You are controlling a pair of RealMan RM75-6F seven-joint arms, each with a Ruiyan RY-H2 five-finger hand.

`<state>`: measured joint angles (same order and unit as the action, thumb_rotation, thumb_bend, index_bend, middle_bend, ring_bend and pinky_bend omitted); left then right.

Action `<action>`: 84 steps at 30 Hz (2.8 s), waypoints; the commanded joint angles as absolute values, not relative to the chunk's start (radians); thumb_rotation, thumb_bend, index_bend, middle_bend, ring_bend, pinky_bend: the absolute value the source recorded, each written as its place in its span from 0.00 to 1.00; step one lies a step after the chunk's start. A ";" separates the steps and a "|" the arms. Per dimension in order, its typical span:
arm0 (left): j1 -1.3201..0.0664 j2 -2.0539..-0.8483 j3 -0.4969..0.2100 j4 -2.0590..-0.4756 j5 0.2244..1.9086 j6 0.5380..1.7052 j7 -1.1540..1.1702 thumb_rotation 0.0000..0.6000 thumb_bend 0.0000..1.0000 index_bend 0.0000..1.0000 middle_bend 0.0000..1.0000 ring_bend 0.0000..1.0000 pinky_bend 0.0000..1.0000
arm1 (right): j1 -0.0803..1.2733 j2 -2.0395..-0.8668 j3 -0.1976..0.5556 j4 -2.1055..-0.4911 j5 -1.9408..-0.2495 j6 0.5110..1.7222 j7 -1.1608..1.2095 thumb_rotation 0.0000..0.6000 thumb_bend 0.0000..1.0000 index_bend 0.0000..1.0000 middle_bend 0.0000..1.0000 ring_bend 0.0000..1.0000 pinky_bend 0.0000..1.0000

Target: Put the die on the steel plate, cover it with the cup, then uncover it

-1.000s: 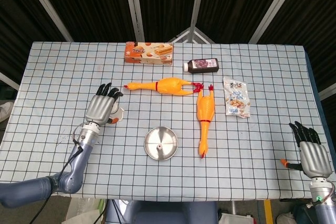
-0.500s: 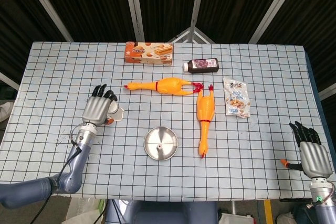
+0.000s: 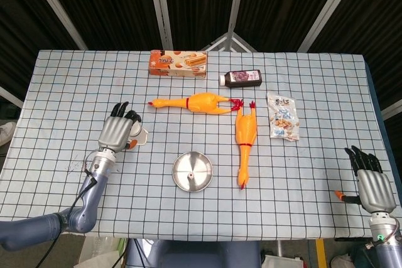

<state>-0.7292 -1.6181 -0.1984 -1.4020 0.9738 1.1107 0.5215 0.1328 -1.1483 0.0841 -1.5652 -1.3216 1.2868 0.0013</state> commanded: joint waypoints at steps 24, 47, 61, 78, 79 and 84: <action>-0.716 -1.624 -0.177 -1.394 1.018 1.102 0.511 1.00 0.37 0.32 0.33 0.00 0.00 | 0.135 -1.144 0.081 -1.567 -1.325 1.281 0.013 1.00 0.02 0.05 0.00 0.09 0.00; -0.719 -1.544 -0.173 -1.506 0.857 1.072 0.672 1.00 0.35 0.29 0.30 0.00 0.00 | 0.138 -1.142 0.082 -1.580 -1.303 1.268 -0.007 1.00 0.02 0.05 0.00 0.09 0.00; -0.713 -1.499 -0.182 -1.566 0.859 1.112 0.665 1.00 0.35 0.31 0.40 0.00 0.00 | 0.144 -1.143 0.083 -1.582 -1.279 1.243 -0.016 1.00 0.02 0.05 0.00 0.09 0.00; -0.716 -1.486 -0.185 -1.590 0.876 1.125 0.641 1.00 0.35 0.36 0.44 0.02 0.00 | 0.145 -1.141 0.083 -1.591 -1.272 1.242 -0.025 1.00 0.02 0.05 0.00 0.09 0.00; -0.715 -1.482 -0.188 -1.598 0.887 1.130 0.631 1.00 0.35 0.36 0.44 0.03 0.00 | 0.145 -1.141 0.083 -1.590 -1.272 1.242 -0.024 1.00 0.02 0.05 0.00 0.09 0.00; -0.716 -1.449 -0.216 -1.667 0.917 1.144 0.594 1.00 0.36 0.36 0.44 0.03 0.00 | 0.144 -1.139 0.084 -1.591 -1.271 1.243 -0.021 1.00 0.02 0.05 0.00 0.09 0.00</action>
<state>-0.7151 -1.4653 -0.2017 -1.6384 0.9059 1.1380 0.6109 0.1445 -1.1388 0.0839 -1.5906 -1.2711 1.2430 -0.0211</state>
